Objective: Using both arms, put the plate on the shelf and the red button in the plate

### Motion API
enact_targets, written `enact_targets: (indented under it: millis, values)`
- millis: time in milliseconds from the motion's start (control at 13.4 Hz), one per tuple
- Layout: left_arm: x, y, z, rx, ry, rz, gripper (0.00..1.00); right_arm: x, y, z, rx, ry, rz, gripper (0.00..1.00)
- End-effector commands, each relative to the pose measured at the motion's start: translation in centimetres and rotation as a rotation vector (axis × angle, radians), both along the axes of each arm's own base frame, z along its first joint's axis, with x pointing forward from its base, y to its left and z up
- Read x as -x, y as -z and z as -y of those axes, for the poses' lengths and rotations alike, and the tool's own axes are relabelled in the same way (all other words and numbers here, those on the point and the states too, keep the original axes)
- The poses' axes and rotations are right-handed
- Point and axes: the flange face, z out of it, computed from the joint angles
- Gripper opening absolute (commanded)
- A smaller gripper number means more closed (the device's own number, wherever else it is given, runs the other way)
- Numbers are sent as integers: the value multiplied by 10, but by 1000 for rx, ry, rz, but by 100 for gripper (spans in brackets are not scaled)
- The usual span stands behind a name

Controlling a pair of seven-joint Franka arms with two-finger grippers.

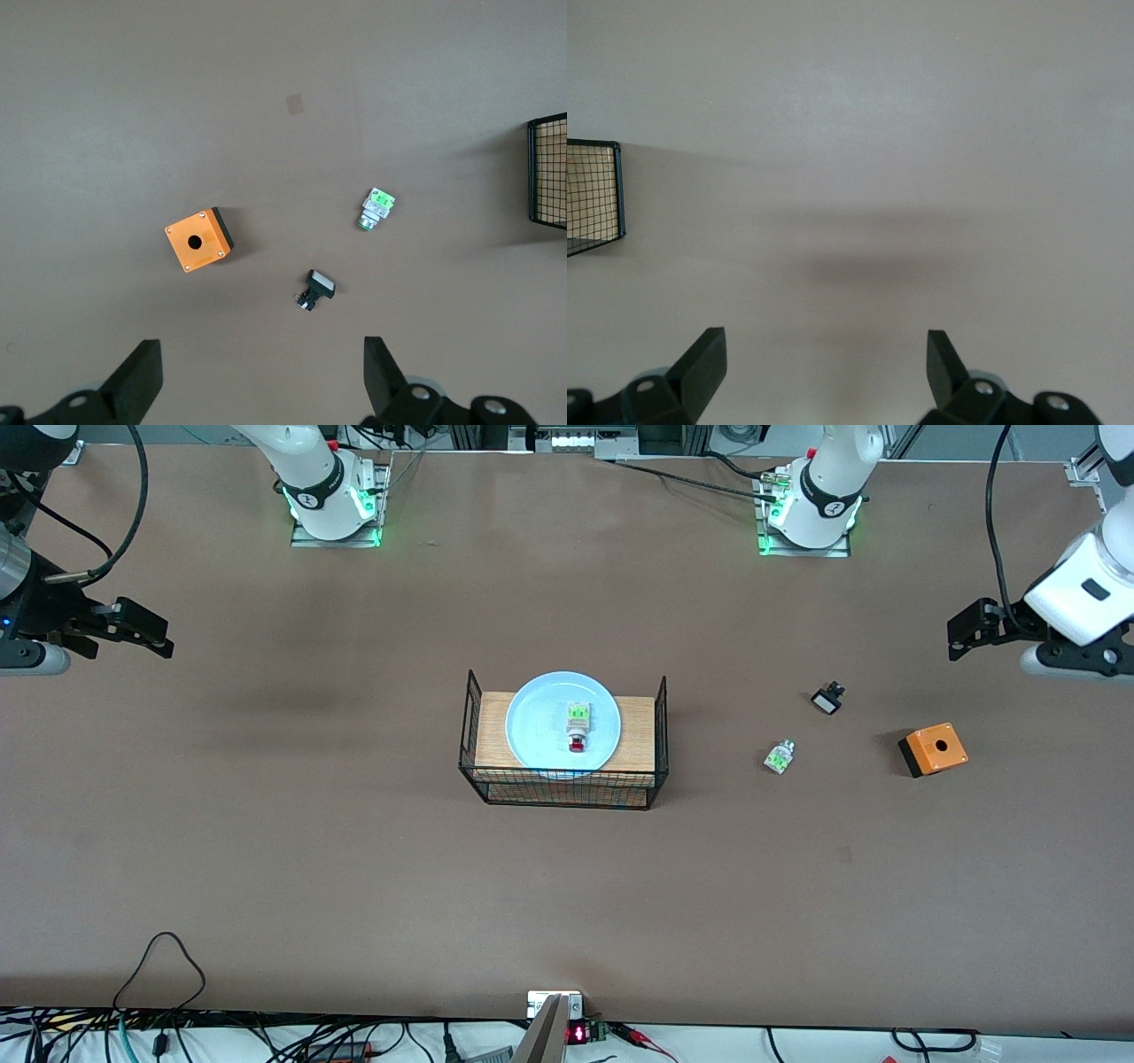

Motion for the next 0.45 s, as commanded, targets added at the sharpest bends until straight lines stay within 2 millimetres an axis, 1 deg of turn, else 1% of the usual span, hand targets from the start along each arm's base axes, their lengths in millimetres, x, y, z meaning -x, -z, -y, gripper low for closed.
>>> enact_targets:
  millis: [0, 75, 298, 373]
  values:
    - [7, 2, 10, 13, 28, 14, 100, 4, -5, -2, 10, -7, -2, 100]
    - [7, 2, 7, 15, 23, 14, 100, 4, -5, -2, 10, -7, -4, 100]
    - [8, 1, 14, 16, 32, 13, 100, 4, -5, -2, 10, -9, -3, 100]
    - [8, 1, 10, 18, 28, 13, 100, 4, -5, -1, 10, -7, -4, 100]
